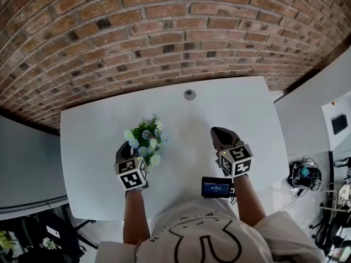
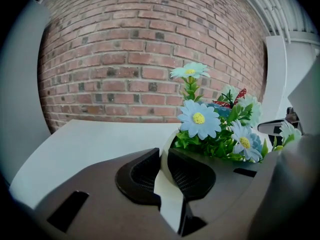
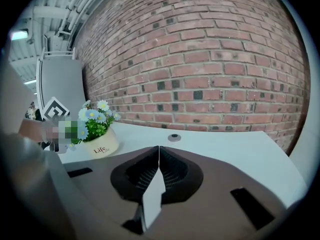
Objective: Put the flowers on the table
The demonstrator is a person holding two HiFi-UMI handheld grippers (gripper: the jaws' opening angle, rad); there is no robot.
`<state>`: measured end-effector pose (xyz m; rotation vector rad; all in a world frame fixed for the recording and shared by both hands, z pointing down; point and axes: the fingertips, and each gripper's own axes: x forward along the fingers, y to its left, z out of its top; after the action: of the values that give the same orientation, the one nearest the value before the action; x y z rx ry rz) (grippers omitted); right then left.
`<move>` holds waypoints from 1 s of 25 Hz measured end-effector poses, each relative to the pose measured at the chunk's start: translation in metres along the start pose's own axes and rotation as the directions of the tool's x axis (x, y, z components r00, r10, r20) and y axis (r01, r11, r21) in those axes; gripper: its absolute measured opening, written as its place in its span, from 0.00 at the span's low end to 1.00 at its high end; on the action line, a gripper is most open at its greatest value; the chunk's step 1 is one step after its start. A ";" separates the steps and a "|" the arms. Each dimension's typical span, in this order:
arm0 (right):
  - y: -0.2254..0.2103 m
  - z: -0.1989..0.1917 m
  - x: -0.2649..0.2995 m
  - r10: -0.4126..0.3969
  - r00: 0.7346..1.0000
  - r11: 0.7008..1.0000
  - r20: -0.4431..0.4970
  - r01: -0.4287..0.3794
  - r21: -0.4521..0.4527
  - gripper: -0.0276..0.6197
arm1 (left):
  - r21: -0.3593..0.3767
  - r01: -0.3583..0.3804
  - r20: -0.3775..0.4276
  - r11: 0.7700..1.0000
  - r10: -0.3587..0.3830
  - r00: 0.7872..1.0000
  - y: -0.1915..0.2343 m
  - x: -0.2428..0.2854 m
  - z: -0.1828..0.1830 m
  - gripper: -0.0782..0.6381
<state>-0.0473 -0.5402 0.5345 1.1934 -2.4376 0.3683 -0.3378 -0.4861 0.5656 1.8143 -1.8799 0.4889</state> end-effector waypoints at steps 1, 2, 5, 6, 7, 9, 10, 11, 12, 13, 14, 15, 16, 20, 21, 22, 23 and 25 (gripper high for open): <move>0.000 -0.001 0.003 0.001 1.000 1.000 -0.006 -0.001 0.001 0.07 | 0.000 0.002 -0.004 1.000 -0.002 1.000 0.000 0.003 -0.001 0.19; -0.001 -0.002 0.006 0.003 1.000 1.000 -0.010 -0.003 0.002 0.07 | -0.001 0.004 -0.007 1.000 -0.004 1.000 0.000 0.005 -0.001 0.19; 0.000 -0.005 0.011 0.008 1.000 1.000 -0.021 -0.008 0.004 0.07 | -0.004 0.006 -0.015 1.000 -0.006 1.000 0.002 0.010 -0.004 0.19; 0.001 -0.006 0.013 0.009 1.000 1.000 -0.024 -0.009 0.004 0.07 | -0.005 0.006 -0.018 1.000 -0.006 1.000 0.002 0.011 -0.005 0.19; 0.001 -0.006 0.014 0.010 1.000 1.000 -0.027 -0.010 0.004 0.07 | -0.006 0.006 -0.021 1.000 -0.006 1.000 0.002 0.012 -0.006 0.19; 0.001 -0.008 0.015 0.011 0.999 1.000 -0.032 -0.011 0.003 0.07 | -0.008 0.007 -0.025 1.000 -0.007 1.000 0.002 0.015 -0.007 0.19; 0.002 -0.008 0.016 0.011 0.999 1.000 -0.033 -0.011 0.003 0.07 | -0.009 0.009 -0.026 1.000 -0.009 1.000 0.002 0.016 -0.008 0.19; 0.002 -0.009 0.016 0.011 0.999 1.000 -0.035 -0.010 0.004 0.07 | -0.010 0.011 -0.026 1.000 -0.011 1.000 0.001 0.017 -0.008 0.19; 0.001 -0.009 0.016 0.010 0.999 1.000 -0.036 -0.010 0.005 0.07 | -0.012 0.014 -0.026 1.000 -0.014 1.000 0.000 0.018 -0.008 0.19; 0.001 -0.010 0.016 0.009 0.999 1.000 -0.036 -0.009 0.006 0.07 | -0.013 0.016 -0.025 1.000 -0.016 1.000 0.000 0.019 -0.008 0.19; 0.001 -0.010 0.016 0.008 0.999 1.000 -0.037 -0.008 0.006 0.07 | -0.014 0.017 -0.025 1.000 -0.018 1.000 0.000 0.020 -0.009 0.19; 0.002 -0.010 0.016 0.007 0.999 1.000 -0.037 -0.007 0.007 0.07 | -0.015 0.017 -0.025 1.000 -0.018 1.000 0.000 0.021 -0.009 0.19; 0.002 -0.010 0.016 0.008 0.999 1.000 -0.036 -0.007 0.008 0.07 | -0.017 0.016 -0.026 1.000 -0.017 1.000 0.001 0.022 -0.009 0.19; 0.002 -0.011 0.015 0.004 0.999 1.000 -0.040 -0.004 0.010 0.07 | -0.032 0.014 -0.033 0.999 -0.015 0.999 0.004 0.027 -0.010 0.20; 0.002 -0.011 0.015 0.004 0.999 1.000 -0.039 -0.003 0.011 0.07 | -0.027 0.016 -0.032 0.999 -0.017 0.999 0.004 0.028 -0.010 0.20; 0.003 -0.011 0.015 0.004 0.999 1.000 -0.038 -0.003 0.013 0.07 | -0.017 0.018 -0.031 1.000 -0.018 0.999 0.003 0.030 -0.009 0.20; 0.004 -0.010 0.015 0.004 0.999 1.000 -0.037 -0.004 0.014 0.07 | -0.005 0.019 -0.032 1.000 -0.019 0.999 0.001 0.032 -0.008 0.20; 0.005 -0.010 0.015 0.005 0.999 1.000 -0.037 -0.005 0.016 0.07 | 0.008 0.024 -0.041 1.000 -0.023 0.999 0.000 0.035 -0.007 0.19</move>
<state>-0.0571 -0.5435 0.5504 1.1768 -2.4113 0.4081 -0.3373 -0.5111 0.5909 1.8164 -1.8302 0.5221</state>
